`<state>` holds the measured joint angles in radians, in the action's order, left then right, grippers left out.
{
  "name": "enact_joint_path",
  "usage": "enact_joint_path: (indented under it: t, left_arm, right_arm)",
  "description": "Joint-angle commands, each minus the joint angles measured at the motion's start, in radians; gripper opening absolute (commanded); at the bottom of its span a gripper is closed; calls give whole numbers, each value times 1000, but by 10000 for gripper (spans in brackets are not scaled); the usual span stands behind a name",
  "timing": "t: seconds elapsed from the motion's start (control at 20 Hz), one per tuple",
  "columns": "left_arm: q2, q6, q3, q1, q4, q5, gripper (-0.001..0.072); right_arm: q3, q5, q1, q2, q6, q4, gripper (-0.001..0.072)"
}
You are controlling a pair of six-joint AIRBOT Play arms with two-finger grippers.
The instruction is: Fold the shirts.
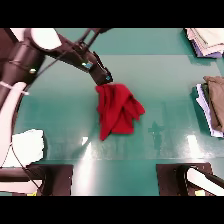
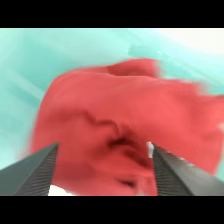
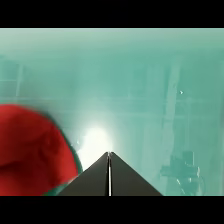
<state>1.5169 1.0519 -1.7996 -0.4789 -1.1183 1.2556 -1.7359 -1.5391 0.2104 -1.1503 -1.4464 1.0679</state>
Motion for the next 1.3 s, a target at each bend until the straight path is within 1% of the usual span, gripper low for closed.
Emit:
enact_joint_path:
  t: [0.0,0.1,0.15,0.2,0.25,0.3,0.45,0.55,0.65,0.75,0.85,0.95,1.0,1.1,1.15,1.25]
  left_arm:
    - [60,88,-4,51,-31,47,675]
    - [45,159,-2,126,-19,201,675]
    - [40,183,22,157,18,255,675]
    - [24,180,95,182,78,255,675]
    - [1,178,193,194,119,241,675]
    - [-19,174,293,195,125,221,675]
    - [-87,172,612,195,139,116,675]
    - [-129,167,771,192,184,50,675]
    - [-151,139,864,154,219,-2,675]
    - [-152,117,908,82,220,-39,676]
    - [-151,119,924,11,212,-91,675]
    - [-152,125,925,-27,209,-116,675]
    - [-151,127,925,-32,208,-113,653]
    - [-152,127,925,-32,195,-107,233]
    - [-152,127,925,-32,190,-106,218]
    - [-152,127,925,-32,190,-104,216]
  right_arm:
    - [-3,-5,-1,0,0,7,19]
    - [-3,-5,-1,0,0,6,19]
    - [-3,-4,-1,0,0,6,19]
    - [-3,-2,-1,-1,0,6,19]
    - [-3,-1,-1,0,0,6,19]
    - [-3,-2,-1,0,0,6,19]
    - [-3,1,-1,-2,0,6,19]
    - [-3,2,-1,-2,0,6,19]
    - [-3,8,-1,-3,0,6,19]
    - [-3,12,-1,-2,0,5,19]
    - [-3,12,-1,-2,0,5,19]
    - [-3,11,-1,-2,0,5,19]
    - [-3,10,-1,-2,0,5,19]
    - [-3,9,-1,-2,0,5,19]
    - [-3,9,-1,-2,0,5,19]
    - [-3,2,-1,-2,0,5,19]
